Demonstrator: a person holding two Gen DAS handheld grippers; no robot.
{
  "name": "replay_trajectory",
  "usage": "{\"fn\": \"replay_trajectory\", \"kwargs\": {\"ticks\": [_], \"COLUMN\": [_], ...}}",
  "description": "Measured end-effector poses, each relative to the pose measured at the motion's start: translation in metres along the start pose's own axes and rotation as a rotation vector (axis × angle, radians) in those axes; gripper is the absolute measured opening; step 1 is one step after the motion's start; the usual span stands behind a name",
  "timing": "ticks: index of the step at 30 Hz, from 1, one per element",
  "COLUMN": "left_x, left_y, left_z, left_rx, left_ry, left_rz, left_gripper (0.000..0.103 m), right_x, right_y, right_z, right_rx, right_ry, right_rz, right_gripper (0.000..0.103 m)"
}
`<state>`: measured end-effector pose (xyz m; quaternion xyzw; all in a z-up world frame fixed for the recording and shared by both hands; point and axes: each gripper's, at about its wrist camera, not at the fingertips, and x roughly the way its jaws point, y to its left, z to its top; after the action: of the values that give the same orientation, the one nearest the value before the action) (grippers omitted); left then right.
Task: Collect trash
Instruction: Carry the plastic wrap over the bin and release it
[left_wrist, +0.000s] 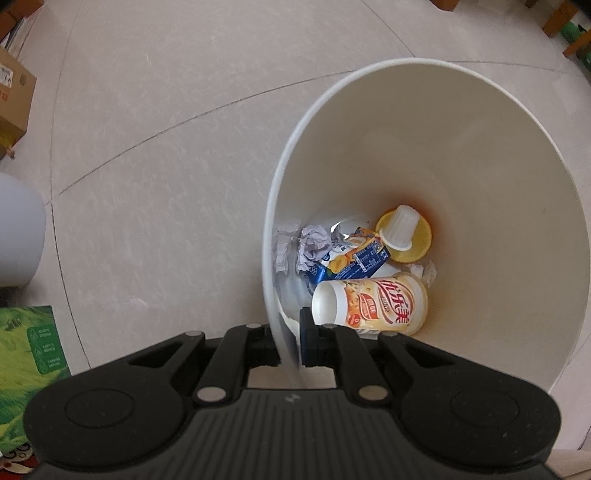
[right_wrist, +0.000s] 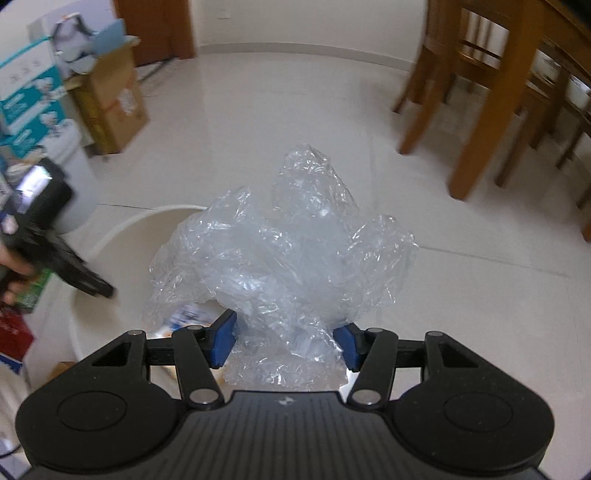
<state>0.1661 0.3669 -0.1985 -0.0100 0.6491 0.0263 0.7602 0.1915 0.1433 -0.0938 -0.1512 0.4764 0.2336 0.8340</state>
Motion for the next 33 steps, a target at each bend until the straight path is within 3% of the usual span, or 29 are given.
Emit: {"fn": "replay_trajectory", "kwargs": {"ticks": [10,15,17,26,33], "left_x": [0.0,-0.002,-0.003,-0.002,-0.002], "left_y": [0.0,0.003,0.003,0.003,0.003], "left_z": [0.0,0.002,0.002,0.0,0.0], "left_rx": [0.008,0.002,0.004,0.005,0.008], "left_ry": [0.003,0.004,0.002,-0.002,-0.002], "left_rz": [-0.007,-0.018,-0.018,-0.016,-0.015], "left_gripper": [0.007,0.007,0.007,0.007,0.007], "right_x": [0.024,0.029,0.029,0.019,-0.001], "right_y": [0.056,0.066,0.068,0.054,0.012], "right_z": [0.014,0.016,0.016,0.005,-0.028], "right_rx": [-0.093,-0.105,-0.108,-0.076,0.057], "right_ry": [0.065,0.045,0.036,0.017,-0.008], "right_rz": [0.057,0.061,0.06,0.008,-0.092], "right_gripper": [0.061,0.088,0.089,0.09,0.09]}}
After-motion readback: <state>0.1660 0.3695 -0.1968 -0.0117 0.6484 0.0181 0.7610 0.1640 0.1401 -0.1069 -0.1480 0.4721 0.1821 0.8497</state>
